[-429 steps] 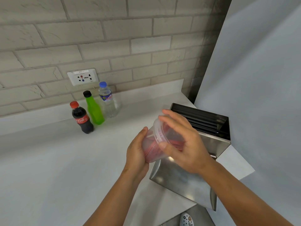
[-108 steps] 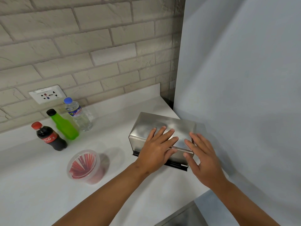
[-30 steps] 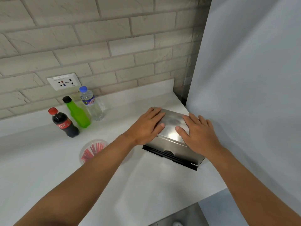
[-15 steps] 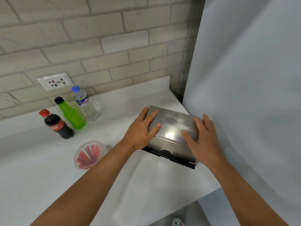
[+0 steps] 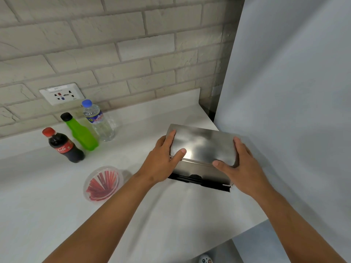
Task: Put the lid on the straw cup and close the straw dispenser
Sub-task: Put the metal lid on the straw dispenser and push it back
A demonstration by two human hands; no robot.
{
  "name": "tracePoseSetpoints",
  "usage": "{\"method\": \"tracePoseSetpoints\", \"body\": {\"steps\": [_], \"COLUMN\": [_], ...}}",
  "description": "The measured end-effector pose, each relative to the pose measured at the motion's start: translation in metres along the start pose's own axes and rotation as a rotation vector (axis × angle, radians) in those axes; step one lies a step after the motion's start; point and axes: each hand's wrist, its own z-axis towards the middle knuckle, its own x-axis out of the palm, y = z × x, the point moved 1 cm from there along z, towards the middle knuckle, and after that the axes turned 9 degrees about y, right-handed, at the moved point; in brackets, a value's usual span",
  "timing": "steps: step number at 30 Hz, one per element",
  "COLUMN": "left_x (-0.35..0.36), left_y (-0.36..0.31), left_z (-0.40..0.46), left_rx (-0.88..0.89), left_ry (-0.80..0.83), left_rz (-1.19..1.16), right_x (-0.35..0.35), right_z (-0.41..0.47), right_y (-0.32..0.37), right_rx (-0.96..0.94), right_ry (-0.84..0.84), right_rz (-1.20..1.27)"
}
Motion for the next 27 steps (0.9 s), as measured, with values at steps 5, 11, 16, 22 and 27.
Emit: {"method": "tracePoseSetpoints", "body": {"steps": [5,11,16,22,27], "left_x": [-0.003,-0.031,-0.05,-0.072,-0.081], "left_y": [0.009,0.028,0.037,0.037,0.035], "left_z": [0.001,0.028,0.057,0.088,0.114], "left_rx": [-0.034,-0.076,-0.143,-0.172,-0.201], "left_ry": [-0.032,-0.113,-0.121,-0.122,-0.115], "left_rz": [-0.065,-0.102,-0.082,-0.052,-0.051], "right_x": [-0.011,-0.01,-0.01,-0.013,-0.021], "right_z": [0.039,0.119,0.156,0.197,0.236], "right_y": [0.002,0.03,0.045,0.048,0.053], "right_rx": [-0.035,-0.098,-0.121,-0.12,-0.139], "right_ry": [0.061,0.121,0.124,0.136,0.18], "right_rz": [0.059,-0.134,-0.156,-0.094,-0.113]}}
